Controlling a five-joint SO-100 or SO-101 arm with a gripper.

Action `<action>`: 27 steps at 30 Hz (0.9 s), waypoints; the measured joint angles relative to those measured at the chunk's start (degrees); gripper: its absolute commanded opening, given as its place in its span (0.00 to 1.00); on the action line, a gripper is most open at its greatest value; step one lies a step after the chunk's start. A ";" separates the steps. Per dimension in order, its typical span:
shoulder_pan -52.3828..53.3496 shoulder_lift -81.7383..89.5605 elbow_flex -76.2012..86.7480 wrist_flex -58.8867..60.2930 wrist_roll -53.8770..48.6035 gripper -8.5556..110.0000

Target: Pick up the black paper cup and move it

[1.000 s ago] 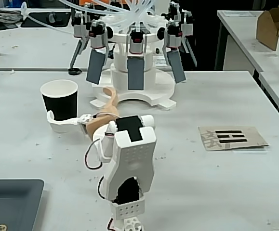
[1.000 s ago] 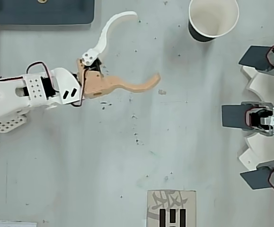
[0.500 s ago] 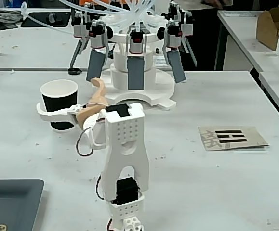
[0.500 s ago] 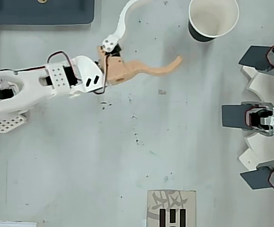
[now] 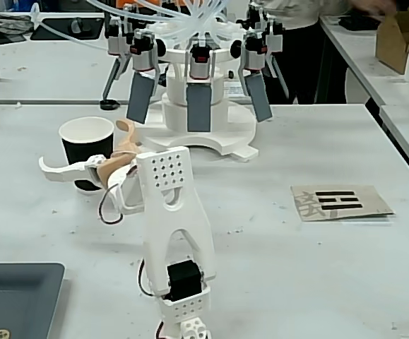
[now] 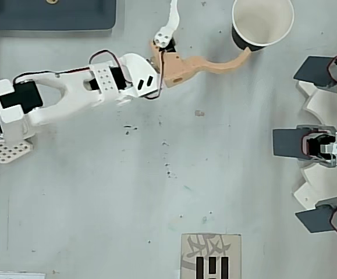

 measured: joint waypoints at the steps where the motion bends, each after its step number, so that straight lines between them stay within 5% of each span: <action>1: 0.00 -1.14 -1.67 0.62 0.18 0.47; 27: 2.81 -22.15 -35.51 15.64 2.55 0.46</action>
